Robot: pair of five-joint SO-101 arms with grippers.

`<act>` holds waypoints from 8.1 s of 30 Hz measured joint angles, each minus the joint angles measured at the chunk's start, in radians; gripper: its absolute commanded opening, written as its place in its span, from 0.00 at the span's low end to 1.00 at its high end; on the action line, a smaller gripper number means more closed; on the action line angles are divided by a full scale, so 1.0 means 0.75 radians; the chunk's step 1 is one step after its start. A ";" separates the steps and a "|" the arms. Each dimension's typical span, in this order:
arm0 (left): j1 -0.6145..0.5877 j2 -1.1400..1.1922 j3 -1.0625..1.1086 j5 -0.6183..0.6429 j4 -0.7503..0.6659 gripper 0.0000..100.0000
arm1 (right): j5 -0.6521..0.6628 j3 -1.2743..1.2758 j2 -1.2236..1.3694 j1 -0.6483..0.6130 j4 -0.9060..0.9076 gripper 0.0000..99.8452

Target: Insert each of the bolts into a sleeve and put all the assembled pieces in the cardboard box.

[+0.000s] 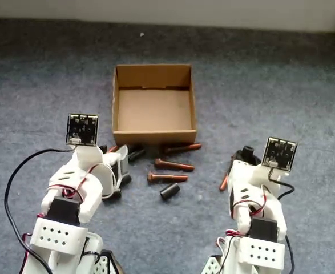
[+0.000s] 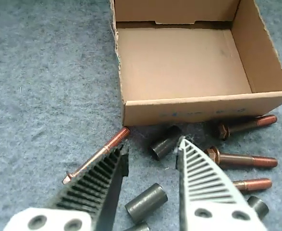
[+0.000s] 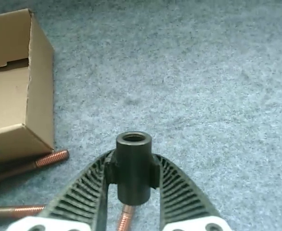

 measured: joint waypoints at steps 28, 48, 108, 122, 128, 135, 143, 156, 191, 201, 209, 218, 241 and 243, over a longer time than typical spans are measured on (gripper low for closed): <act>-0.160 0.681 -0.522 -0.638 0.313 0.15 | 0.000 0.000 0.000 0.000 0.000 0.01; -0.160 1.878 -1.037 -0.794 0.110 0.14 | 0.000 0.000 0.000 0.000 0.000 0.01; 0.231 0.329 -0.147 0.522 -0.301 0.01 | 0.000 0.000 0.000 0.000 0.000 0.01; -0.068 -0.141 0.245 0.589 -0.213 0.22 | 0.000 0.000 0.000 0.000 0.000 0.01; -0.096 -0.291 0.245 0.585 -0.129 0.10 | 0.000 0.000 0.000 0.000 0.000 0.01; -0.200 -0.522 0.245 0.254 -0.125 0.04 | 0.000 0.000 0.000 0.000 0.000 0.01; -0.417 -0.595 0.307 -0.563 -0.094 0.04 | 0.016 0.000 0.000 0.000 0.000 0.01; -0.436 -0.155 -0.065 -0.882 0.245 0.04 | 0.029 0.000 0.000 -0.033 0.000 0.01; -0.307 1.223 -0.761 -1.944 0.344 0.20 | 0.029 0.000 0.000 -0.033 0.000 0.01; -0.186 1.442 -0.896 -2.062 0.344 0.20 | 0.029 0.000 0.000 -0.033 0.000 0.01; -0.186 1.676 -1.021 -2.079 0.352 0.20 | 0.029 0.000 0.000 -0.033 0.000 0.01; -0.188 1.851 -1.119 -2.091 0.350 0.20 | 0.029 0.000 0.000 -0.033 0.000 0.01; 0.047 1.833 -1.041 -2.091 0.219 0.15 | 0.029 0.000 0.000 -0.033 0.000 0.01; 0.072 1.833 -1.035 -2.091 0.219 0.15 | 0.029 0.000 0.000 -0.033 0.000 0.01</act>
